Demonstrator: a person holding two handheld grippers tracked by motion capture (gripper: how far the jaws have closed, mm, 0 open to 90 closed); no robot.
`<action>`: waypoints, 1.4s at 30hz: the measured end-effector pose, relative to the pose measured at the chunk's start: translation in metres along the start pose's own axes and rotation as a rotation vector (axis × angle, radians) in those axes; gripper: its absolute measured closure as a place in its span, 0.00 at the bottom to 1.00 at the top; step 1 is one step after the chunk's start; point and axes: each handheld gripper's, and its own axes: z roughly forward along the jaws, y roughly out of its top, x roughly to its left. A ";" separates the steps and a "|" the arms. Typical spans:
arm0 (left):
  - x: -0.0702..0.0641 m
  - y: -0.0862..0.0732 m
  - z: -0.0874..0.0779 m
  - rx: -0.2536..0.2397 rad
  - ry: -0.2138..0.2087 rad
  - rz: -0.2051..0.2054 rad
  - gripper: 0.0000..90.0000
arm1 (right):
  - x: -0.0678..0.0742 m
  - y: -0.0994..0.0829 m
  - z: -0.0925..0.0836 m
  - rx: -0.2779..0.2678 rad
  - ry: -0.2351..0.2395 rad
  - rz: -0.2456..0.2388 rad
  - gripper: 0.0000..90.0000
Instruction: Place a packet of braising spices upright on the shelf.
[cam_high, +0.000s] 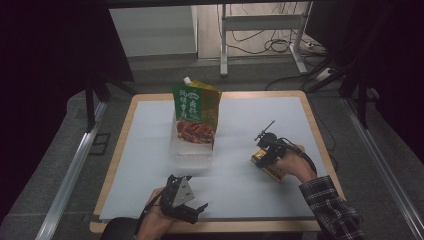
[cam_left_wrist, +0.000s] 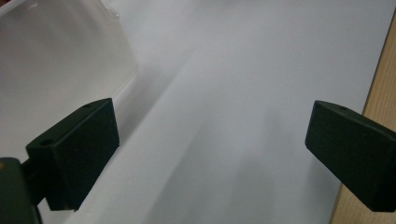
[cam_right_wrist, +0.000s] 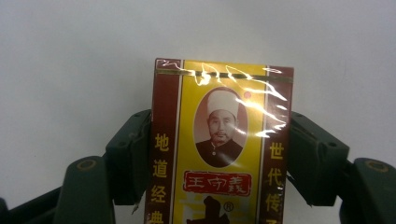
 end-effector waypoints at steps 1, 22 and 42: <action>0.000 0.000 0.000 0.000 0.000 0.001 0.03 | 0.000 0.000 0.000 0.000 -0.001 -0.003 0.35; 0.000 0.000 0.000 -0.002 0.005 -0.002 0.03 | 0.004 -0.006 -0.044 -0.301 0.012 0.022 0.36; 0.000 0.000 0.000 -0.002 0.007 -0.002 0.03 | 0.011 -0.005 -0.078 -0.632 0.073 -0.011 0.36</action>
